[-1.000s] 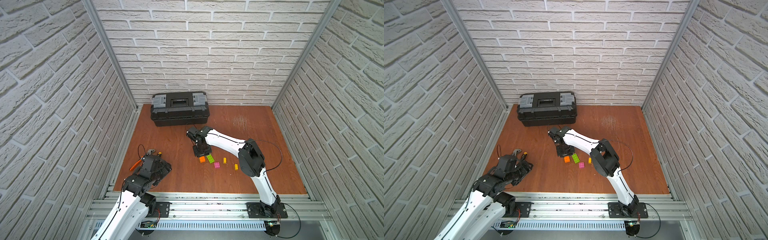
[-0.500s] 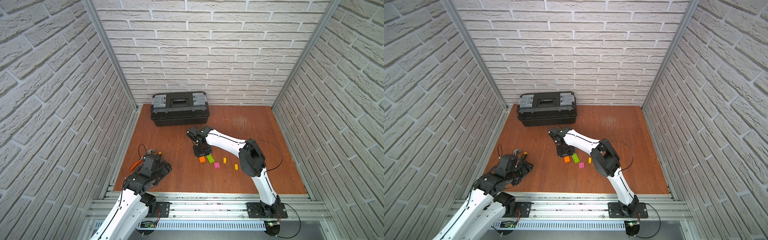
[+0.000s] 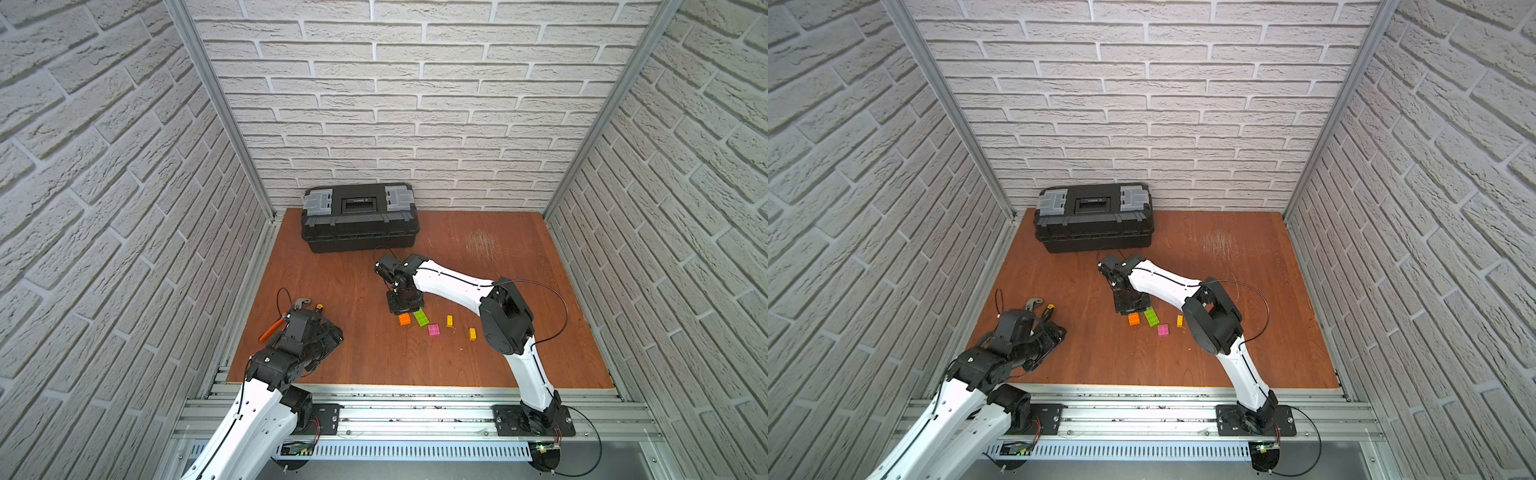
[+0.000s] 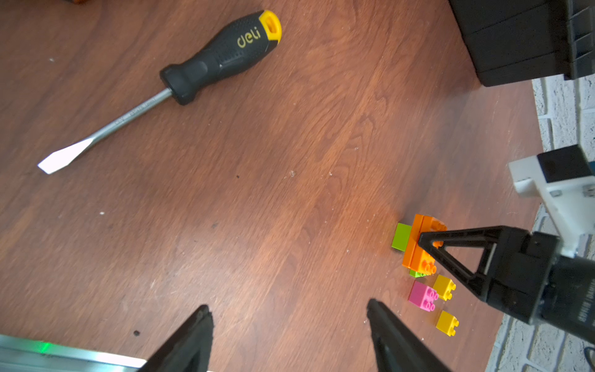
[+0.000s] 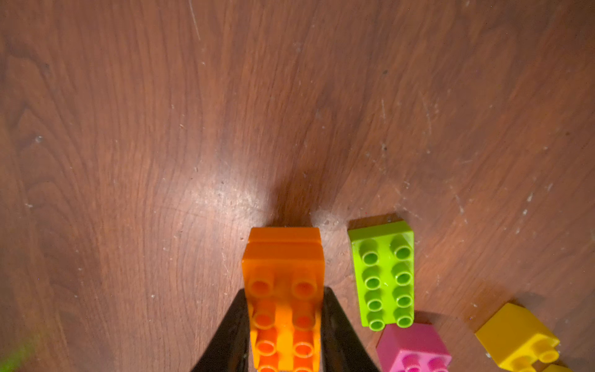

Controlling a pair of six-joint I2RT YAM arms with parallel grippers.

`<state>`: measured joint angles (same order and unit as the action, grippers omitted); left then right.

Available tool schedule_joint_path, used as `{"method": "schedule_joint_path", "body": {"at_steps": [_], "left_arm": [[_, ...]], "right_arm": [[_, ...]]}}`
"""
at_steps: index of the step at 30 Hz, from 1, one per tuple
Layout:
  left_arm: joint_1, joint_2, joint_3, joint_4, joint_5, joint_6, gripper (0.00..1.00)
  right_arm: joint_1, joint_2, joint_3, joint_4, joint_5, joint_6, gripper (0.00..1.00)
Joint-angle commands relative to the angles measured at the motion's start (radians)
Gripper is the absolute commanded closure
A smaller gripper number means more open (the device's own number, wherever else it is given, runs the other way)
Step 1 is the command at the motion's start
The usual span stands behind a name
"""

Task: Assemble a carrot with lego
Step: Assemble the lego brick with the lego brick.

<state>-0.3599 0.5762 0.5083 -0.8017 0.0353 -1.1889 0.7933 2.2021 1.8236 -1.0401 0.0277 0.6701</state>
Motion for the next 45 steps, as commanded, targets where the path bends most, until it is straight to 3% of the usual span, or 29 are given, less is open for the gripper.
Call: {"method": "schedule_joint_path", "body": {"at_steps": [1, 5, 10, 27, 30, 34, 36, 45], "left_arm": [[0.007, -0.009, -0.008, -0.001, 0.004, 0.008, 0.22], [0.006, -0.010, -0.007, -0.003, 0.003, 0.009, 0.22], [0.008, -0.010, -0.005, -0.005, 0.005, 0.008, 0.22], [0.007, -0.012, 0.009, -0.020, 0.001, 0.011, 0.22], [0.008, -0.014, 0.010, -0.021, 0.000, 0.009, 0.22], [0.009, -0.011, 0.012, -0.020, 0.001, 0.009, 0.22], [0.009, -0.007, 0.013, -0.017, 0.002, 0.009, 0.22], [0.010, 0.004, 0.026, -0.021, 0.000, 0.018, 0.22]], "right_arm": [[-0.006, 0.085, -0.064, 0.037, -0.008, 0.010, 0.59], [-0.014, 0.062, -0.063, 0.027, 0.010, 0.004, 0.45], [-0.027, 0.019, -0.058, 0.019, 0.015, -0.007, 0.38], [-0.033, -0.088, 0.121, -0.156, -0.051, -0.082, 0.34], [-0.034, -0.127, 0.095, -0.143, -0.049, -0.085, 0.39], [-0.034, -0.163, 0.056, -0.100, -0.056, -0.088, 0.70], [-0.035, -0.152, 0.055, -0.098, -0.065, -0.096, 0.78], [-0.031, -0.101, 0.003, -0.042, -0.100, -0.087, 0.85]]}}
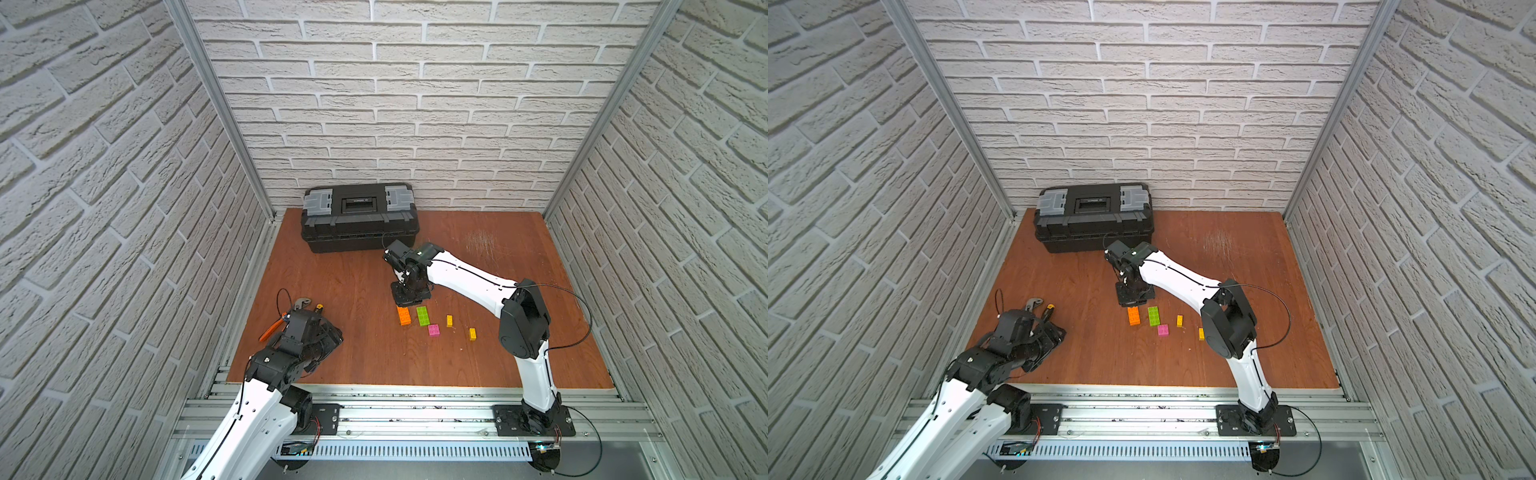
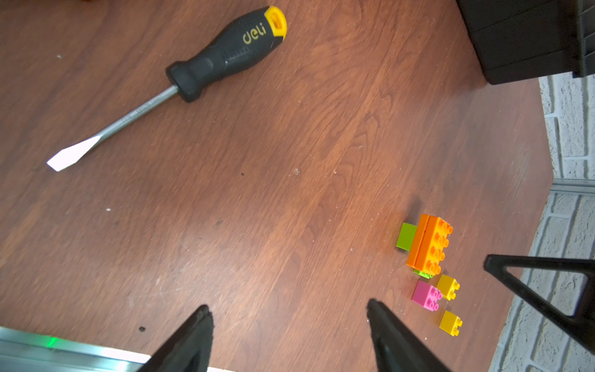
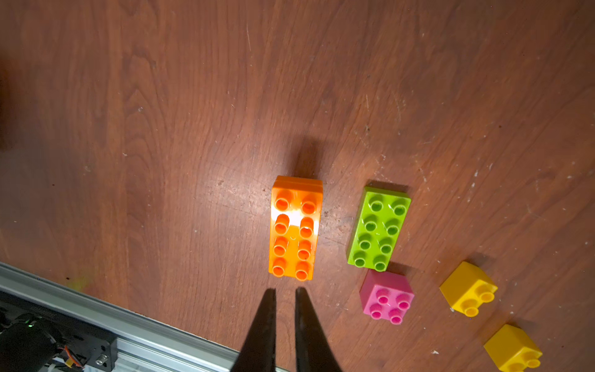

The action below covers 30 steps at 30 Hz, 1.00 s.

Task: Assemble a carrot with lego
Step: Assemble the lego brick with the lego brick.

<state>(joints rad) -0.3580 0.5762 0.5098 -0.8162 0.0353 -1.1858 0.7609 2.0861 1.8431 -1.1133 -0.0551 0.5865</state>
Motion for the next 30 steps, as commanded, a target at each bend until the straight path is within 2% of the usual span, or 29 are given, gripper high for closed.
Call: {"method": "schedule_joint_path", "body": {"at_steps": [1, 16, 24, 30], "left_arm": [[0.009, 0.005, 0.022, -0.007, 0.001, 0.016, 0.22], [0.009, 0.021, 0.020, 0.002, 0.005, 0.022, 0.22], [0.010, 0.005, 0.012, -0.005, 0.006, 0.016, 0.22], [0.010, 0.007, 0.015, -0.005, 0.006, 0.015, 0.22]], "right_arm": [[0.002, 0.021, -0.018, 0.033, -0.020, -0.002, 0.86], [0.006, 0.110, -0.066, 0.086, -0.033, 0.011, 0.88], [0.006, 0.072, -0.084, 0.108, -0.034, 0.016, 0.88], [-0.001, 0.014, -0.041, 0.086, -0.036, 0.006, 0.88]]}}
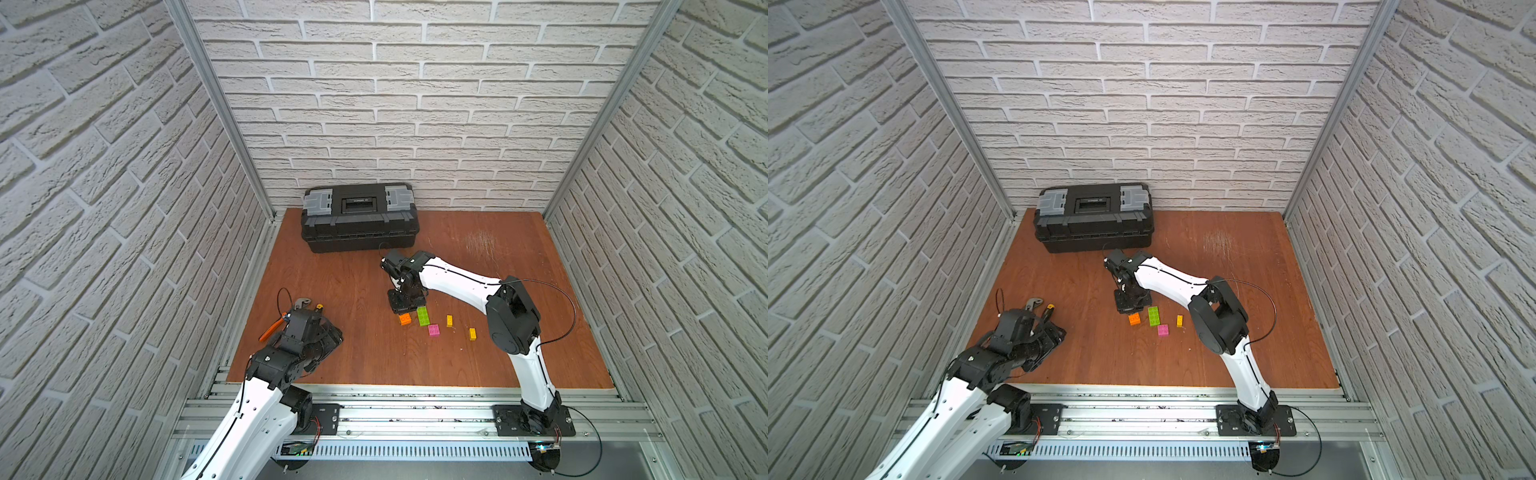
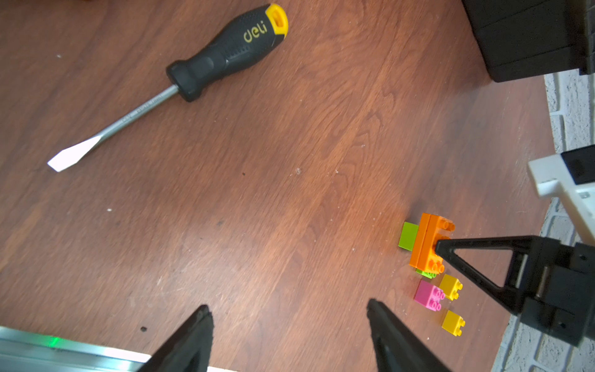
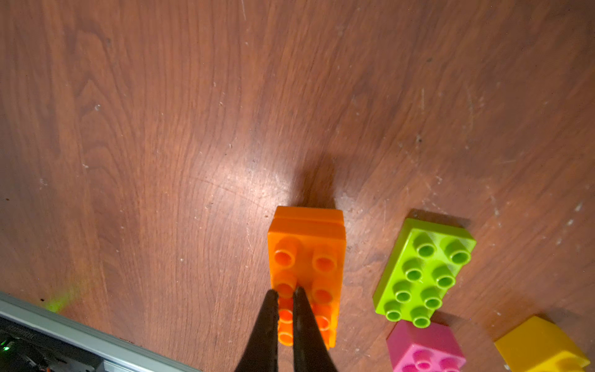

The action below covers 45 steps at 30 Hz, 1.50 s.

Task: Assemble a carrot with lego
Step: Assemble the lego brick with the lego brick.

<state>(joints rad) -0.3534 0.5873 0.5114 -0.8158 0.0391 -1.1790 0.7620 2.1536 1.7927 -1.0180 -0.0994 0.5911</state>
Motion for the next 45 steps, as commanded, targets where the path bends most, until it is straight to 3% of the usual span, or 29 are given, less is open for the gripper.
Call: {"method": "schedule_joint_path", "body": {"at_steps": [1, 8, 29, 39, 45], "left_arm": [[0.006, -0.004, 0.013, -0.005, 0.002, 0.008, 0.22], [0.005, -0.006, 0.012, -0.004, 0.004, 0.004, 0.22], [0.006, -0.009, 0.012, -0.012, 0.004, 0.007, 0.22], [0.006, 0.007, 0.022, -0.004, 0.004, 0.012, 0.22], [0.005, 0.018, 0.030, 0.001, 0.004, 0.017, 0.22]], "right_arm": [[-0.003, -0.064, 0.016, -0.013, 0.010, 0.001, 0.88], [-0.017, -0.070, 0.071, -0.070, 0.035, -0.019, 0.88], [-0.020, 0.016, -0.033, 0.001, 0.013, -0.016, 0.89], [-0.024, -0.010, 0.014, -0.034, 0.033, -0.026, 0.89], [-0.036, -0.095, 0.069, -0.064, 0.057, -0.040, 0.76]]}}
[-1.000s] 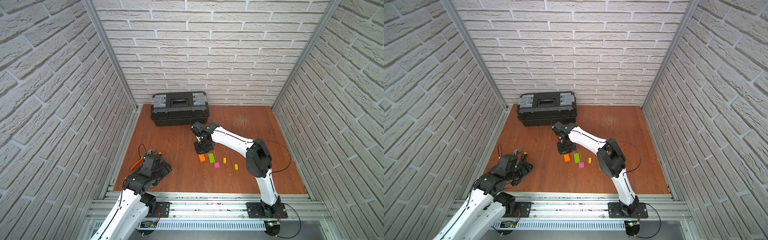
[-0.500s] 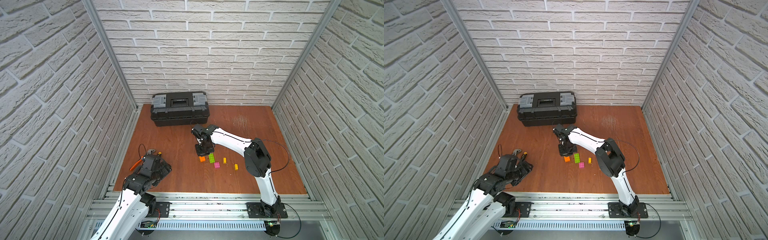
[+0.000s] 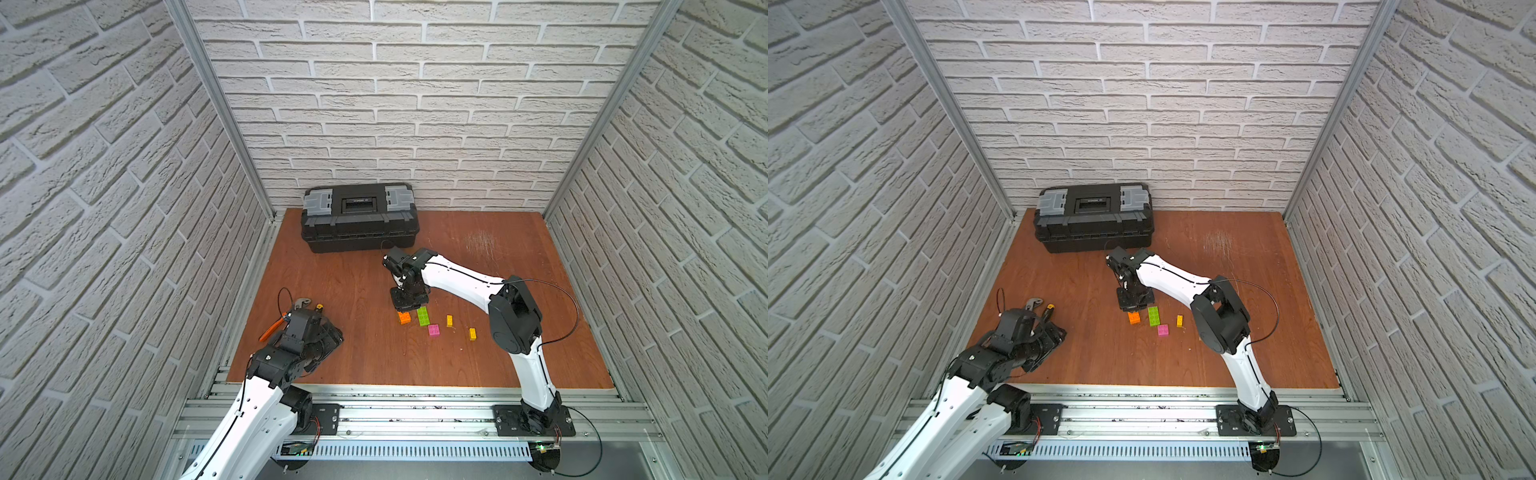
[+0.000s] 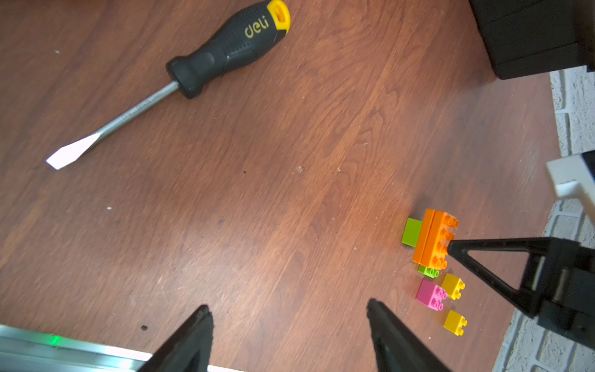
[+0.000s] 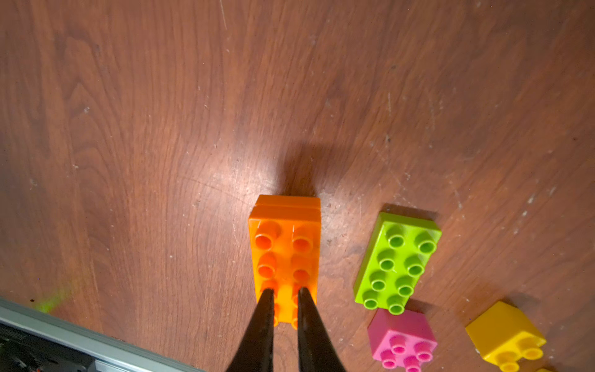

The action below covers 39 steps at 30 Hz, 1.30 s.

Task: Assemble a carrot with lego
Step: Assemble the lego brick with the lego brick, then pick up the lego brick from the center of the board.

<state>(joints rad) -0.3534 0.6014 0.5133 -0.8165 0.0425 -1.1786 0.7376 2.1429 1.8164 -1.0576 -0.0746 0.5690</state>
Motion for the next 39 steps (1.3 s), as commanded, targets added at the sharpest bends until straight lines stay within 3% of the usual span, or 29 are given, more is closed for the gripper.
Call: {"method": "schedule_joint_path", "body": {"at_steps": [1, 6, 9, 16, 24, 39], "left_arm": [[0.006, 0.007, 0.030, 0.002, 0.000, 0.017, 0.22], [0.007, 0.015, 0.034, 0.011, -0.001, 0.019, 0.22], [0.007, 0.024, 0.040, 0.017, 0.002, 0.021, 0.22], [0.007, 0.024, 0.045, 0.011, 0.003, 0.022, 0.22], [0.007, 0.020, 0.020, 0.027, 0.010, 0.008, 0.22], [0.007, 0.017, 0.027, 0.015, 0.015, 0.003, 0.22]], "right_arm": [[-0.015, -0.100, 0.051, -0.029, 0.038, -0.023, 0.73], [-0.040, -0.205, 0.037, -0.033, 0.067, -0.043, 0.49], [-0.057, -0.242, -0.006, -0.036, 0.089, -0.058, 0.45], [-0.084, -0.344, -0.256, 0.003, 0.104, -0.083, 0.43], [-0.081, -0.429, -0.502, 0.103, 0.073, -0.012, 0.35], [-0.020, -0.329, -0.535, 0.180, 0.036, 0.070, 0.39]]}}
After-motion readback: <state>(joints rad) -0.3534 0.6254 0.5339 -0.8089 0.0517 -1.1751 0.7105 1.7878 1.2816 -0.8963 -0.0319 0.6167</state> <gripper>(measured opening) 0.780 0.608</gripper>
